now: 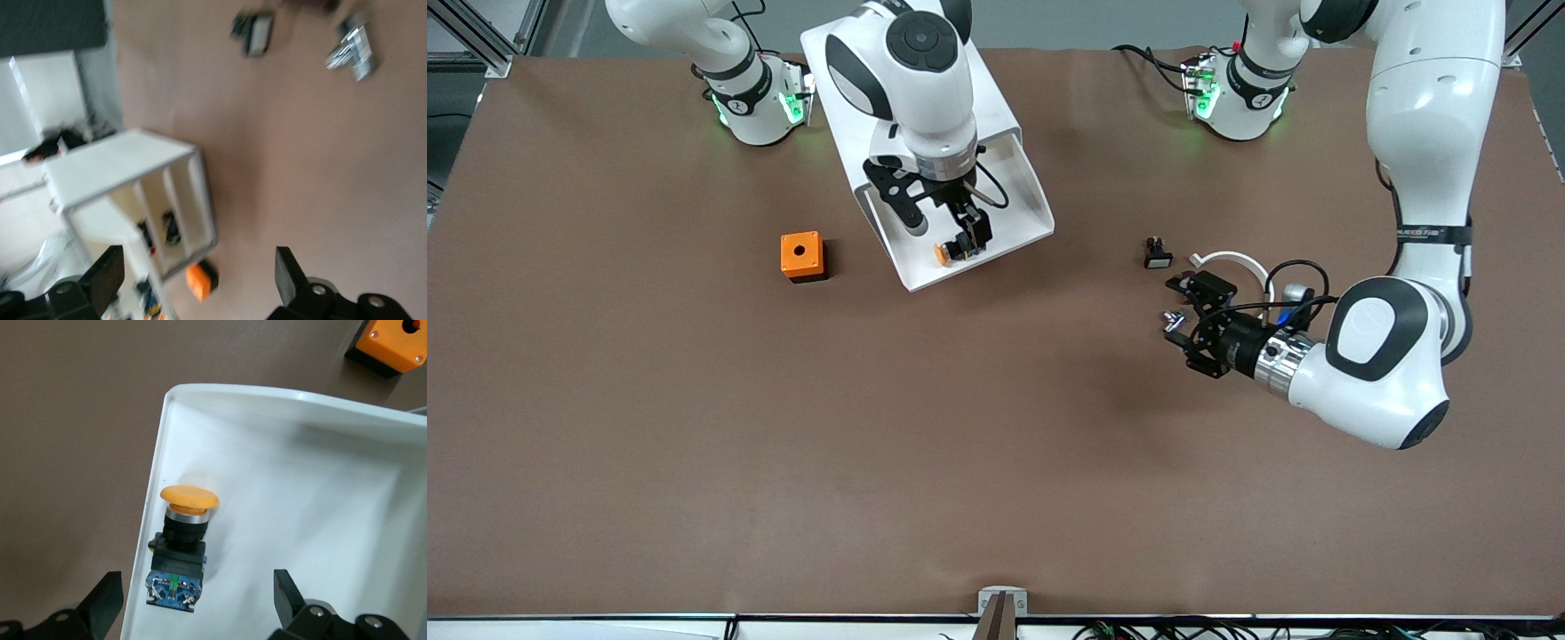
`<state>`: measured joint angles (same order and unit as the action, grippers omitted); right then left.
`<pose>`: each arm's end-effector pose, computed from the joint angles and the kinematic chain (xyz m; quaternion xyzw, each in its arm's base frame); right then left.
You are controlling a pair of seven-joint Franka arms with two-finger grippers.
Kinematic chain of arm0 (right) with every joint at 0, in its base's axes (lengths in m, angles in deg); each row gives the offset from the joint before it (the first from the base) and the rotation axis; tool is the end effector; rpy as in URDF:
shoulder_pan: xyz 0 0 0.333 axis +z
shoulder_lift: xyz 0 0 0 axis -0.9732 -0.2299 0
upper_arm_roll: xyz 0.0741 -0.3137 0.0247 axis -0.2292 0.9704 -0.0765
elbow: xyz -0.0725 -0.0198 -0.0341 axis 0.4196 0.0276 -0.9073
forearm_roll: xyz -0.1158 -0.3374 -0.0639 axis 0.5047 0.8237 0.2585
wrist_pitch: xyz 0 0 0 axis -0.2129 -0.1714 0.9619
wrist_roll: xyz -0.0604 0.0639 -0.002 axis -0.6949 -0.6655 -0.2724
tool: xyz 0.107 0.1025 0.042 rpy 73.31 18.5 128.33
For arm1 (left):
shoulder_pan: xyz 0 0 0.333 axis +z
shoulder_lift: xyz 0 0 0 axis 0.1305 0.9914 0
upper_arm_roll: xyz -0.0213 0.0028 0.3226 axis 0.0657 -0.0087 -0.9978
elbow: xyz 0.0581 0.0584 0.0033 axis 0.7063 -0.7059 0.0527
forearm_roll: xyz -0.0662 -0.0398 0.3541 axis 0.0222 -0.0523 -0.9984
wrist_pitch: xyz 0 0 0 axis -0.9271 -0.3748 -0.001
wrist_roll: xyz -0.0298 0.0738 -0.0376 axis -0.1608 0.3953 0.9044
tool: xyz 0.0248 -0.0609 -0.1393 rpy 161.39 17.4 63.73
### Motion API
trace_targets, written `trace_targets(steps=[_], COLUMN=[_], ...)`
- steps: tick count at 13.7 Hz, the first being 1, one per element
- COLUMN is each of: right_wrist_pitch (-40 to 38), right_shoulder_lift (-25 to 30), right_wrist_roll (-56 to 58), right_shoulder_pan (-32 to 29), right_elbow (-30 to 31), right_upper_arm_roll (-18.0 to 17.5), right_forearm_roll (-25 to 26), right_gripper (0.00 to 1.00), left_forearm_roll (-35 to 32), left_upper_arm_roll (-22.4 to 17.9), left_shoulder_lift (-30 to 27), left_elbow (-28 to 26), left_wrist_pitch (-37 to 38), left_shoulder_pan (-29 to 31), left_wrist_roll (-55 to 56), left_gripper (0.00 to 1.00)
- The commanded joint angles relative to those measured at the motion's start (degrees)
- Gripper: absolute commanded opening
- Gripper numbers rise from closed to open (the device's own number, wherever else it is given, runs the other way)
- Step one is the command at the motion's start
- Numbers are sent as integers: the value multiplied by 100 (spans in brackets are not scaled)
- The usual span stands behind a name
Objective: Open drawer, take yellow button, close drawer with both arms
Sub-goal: 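Reach the right gripper into the drawer while the left gripper draws back, then grasp the yellow mushroom button with the right gripper and lift it out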
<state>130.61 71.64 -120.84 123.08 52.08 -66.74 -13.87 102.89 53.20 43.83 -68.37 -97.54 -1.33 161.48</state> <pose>0.4106 0.4464 0.4048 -0.8870 0.4614 -0.0089 0.0150 0.5964 -0.1994 0.3268 -0.5231 -0.7360 0.4122 0.1216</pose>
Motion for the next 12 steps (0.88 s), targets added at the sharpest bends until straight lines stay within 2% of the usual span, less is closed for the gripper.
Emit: trace_targets(steps=[1,4,5,6,8,11,12], right_wrist_pitch=[210,351,334,316,290,255,246], right_shoulder_lift=[-140,-298,-307,-299,-290,-237,-220], right_wrist_roll=[-245,-464,-465,-439,-360,-272,-237], right_shoulder_pan=[100,170,161,153,144,118,117], right_elbow=[23,23,23,23,6,-21,-21], right_upper_arm_roll=[63,63,63,54,54,63,63], right_forearm_roll=[205,337,337,337,337,337,337], right_gripper=[100,100,95,84,39,26,19], left_forearm_roll=[-911,-1843,-2081,-2162,-2171,-2215,-2215], left_upper_arm_roll=[34,78,131,148,123,131,140], left_shoulder_lift=[-144,-390,-460,-513,-531,-514,-514], left_elbow=[-60,-60,-60,-60,-8,133,133], left_wrist_pitch=[29,21,21,12,-76,-356,-383], left_shoulder_pan=[-127,-189,-224,-233,-391,-400,-418], left_wrist_roll=[-348,-1076,-1453,-1726,-2254,-2643,-2713], left_gripper=[99,99,99,99,99,99,99])
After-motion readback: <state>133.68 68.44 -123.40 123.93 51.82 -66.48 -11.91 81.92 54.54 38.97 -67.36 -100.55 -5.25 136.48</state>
